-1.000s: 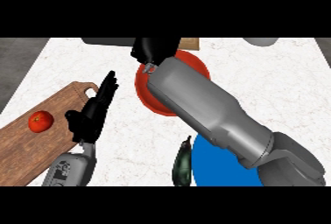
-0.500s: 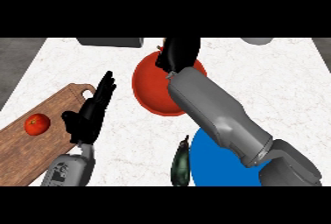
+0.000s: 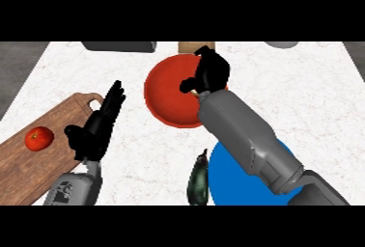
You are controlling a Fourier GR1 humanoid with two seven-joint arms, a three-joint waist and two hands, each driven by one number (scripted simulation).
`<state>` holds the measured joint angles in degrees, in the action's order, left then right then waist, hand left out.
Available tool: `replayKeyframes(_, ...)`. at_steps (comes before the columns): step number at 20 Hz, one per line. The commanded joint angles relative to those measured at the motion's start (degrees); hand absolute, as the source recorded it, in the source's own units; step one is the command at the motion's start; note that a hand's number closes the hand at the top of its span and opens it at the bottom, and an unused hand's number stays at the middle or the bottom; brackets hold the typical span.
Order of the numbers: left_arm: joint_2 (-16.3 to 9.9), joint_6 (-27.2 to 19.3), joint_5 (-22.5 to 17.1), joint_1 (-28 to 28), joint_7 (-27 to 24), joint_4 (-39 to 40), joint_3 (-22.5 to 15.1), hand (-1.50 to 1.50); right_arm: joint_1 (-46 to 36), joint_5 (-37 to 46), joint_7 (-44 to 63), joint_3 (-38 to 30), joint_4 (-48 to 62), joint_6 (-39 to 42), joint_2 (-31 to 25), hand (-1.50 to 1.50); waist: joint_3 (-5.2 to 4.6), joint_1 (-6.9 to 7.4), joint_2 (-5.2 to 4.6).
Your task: Pick the cupcake from the plate and place it in the bowl
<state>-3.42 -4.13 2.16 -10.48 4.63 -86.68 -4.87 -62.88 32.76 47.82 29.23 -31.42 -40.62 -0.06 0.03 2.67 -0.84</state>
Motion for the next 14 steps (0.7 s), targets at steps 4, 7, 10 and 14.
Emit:
replayKeyframes(4, 1.2, -1.1, 0.8, -2.7, 1.0, 1.3, -0.1, 0.00, 2.7, -7.5, -12.4, -0.7, -4.1, -8.4, 0.1, -1.50, 0.01, -0.01, 0.07)
replayKeyframes(7, -0.7, 0.3, 0.2, 0.1, 0.0, -0.6, 0.8, 0.00, 2.7, -5.3, -17.8, -4.9, -4.0, -14.1, 0.1, -1.50, 0.01, -1.20, 0.38)
replayKeyframes(10, 0.0, -0.1, 0.7, 0.8, -0.1, -0.3, 0.2, 0.00, 2.9, -6.0, -14.1, -0.3, -5.4, -20.0, 0.1, -1.50, -0.03, -0.57, 0.46)
replayKeyframes(14, -0.2, 0.7, 0.2, 2.8, -2.4, 0.4, 0.8, 0.00, 5.0, -8.5, -13.8, -3.0, -11.9, -20.7, 0.1, -1.50, -0.03, -1.55, 0.70)
